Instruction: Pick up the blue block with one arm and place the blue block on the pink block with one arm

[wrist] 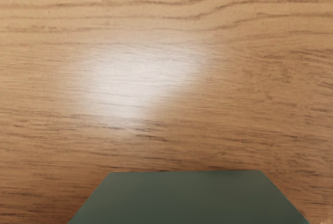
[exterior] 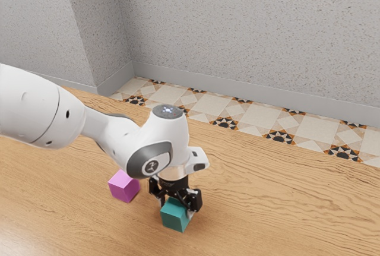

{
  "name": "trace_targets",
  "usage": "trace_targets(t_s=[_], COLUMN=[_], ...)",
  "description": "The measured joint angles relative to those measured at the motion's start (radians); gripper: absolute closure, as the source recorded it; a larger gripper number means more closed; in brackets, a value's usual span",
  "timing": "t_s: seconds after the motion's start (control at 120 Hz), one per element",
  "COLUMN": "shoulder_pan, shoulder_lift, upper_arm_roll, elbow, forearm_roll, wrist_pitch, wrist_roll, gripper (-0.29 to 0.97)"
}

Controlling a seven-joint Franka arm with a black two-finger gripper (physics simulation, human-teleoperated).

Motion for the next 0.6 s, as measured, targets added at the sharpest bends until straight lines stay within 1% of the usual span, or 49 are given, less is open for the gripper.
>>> trace_targets(t_s=[0.067,0.158,0.217,0.367,0.6], shoulder_pan=[0.012,0.098,0.130,0.147,0.148], shoulder_lift=[0.010,0.031,0.036,0.036,0.033], upper_arm_roll=[-0.021,-0.110,-0.140,-0.155,-0.155], elbow=[0.009,0.023,0.026,0.028,0.032], forearm_roll=[-0.001,0.000,0.001,0.005,0.014], wrist_pitch=[-0.001,-0.002,-0.003,-0.011,-0.022], wrist_roll=[0.002,0.003,0.004,0.007,0.006], gripper=[0.05,0.09,0.12,0.20,0.22])
